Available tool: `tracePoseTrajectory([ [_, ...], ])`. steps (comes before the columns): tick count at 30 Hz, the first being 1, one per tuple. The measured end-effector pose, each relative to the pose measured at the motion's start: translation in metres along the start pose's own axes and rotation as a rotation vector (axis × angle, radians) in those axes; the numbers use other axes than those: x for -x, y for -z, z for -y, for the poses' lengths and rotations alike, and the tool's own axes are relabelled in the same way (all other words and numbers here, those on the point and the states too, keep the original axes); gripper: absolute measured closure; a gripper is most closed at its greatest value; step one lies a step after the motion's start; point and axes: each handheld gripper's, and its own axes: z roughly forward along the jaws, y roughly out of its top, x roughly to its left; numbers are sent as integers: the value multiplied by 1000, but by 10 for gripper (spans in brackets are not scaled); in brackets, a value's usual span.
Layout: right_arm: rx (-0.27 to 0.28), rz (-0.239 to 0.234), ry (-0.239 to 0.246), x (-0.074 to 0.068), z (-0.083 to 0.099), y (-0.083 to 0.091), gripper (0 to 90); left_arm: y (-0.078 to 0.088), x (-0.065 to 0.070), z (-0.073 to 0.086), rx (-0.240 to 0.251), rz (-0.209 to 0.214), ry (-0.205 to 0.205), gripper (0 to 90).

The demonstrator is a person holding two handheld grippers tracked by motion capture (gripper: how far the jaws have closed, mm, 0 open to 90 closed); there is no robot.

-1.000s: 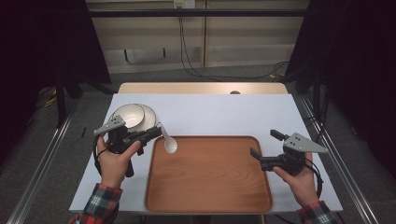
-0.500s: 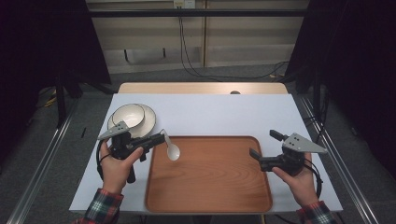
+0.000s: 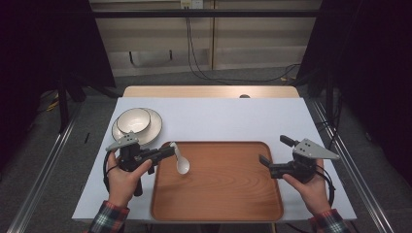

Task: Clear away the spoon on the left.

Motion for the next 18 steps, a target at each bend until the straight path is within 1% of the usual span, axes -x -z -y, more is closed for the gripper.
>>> tracePoseTrajectory([
  [1, 1, -1, 0, 0, 0, 0, 11, -1, 1, 1, -8, -1, 0, 866],
  [2, 0, -6, 3, 0, 0, 0, 11, -1, 1, 2, -9, 8, 4, 866],
  [4, 5, -9, 5, 0, 0, 0, 11, -2, 2, 3, -9, 6, 6, 866],
  [10, 8, -1, 3, -1, -1, 1, 11, -4, 5, 5, -22, 11, 3, 866],
  [11, 6, -5, 1, 0, -1, 1, 11, -4, 6, 6, -20, 20, 6, 866],
  [12, 5, -6, 0, -1, -1, 1, 11, -4, 6, 6, -24, 21, 6, 865],
  [13, 4, -2, 4, 0, -1, 1, 11, -4, 6, 7, -26, 27, 5, 866],
  [16, 7, -1, 5, 0, -1, 1, 11, -5, 7, 7, -29, 25, 7, 866],
  [18, 6, -4, 4, 0, -1, 1, 11, -6, 8, 8, -35, 32, 8, 866],
])
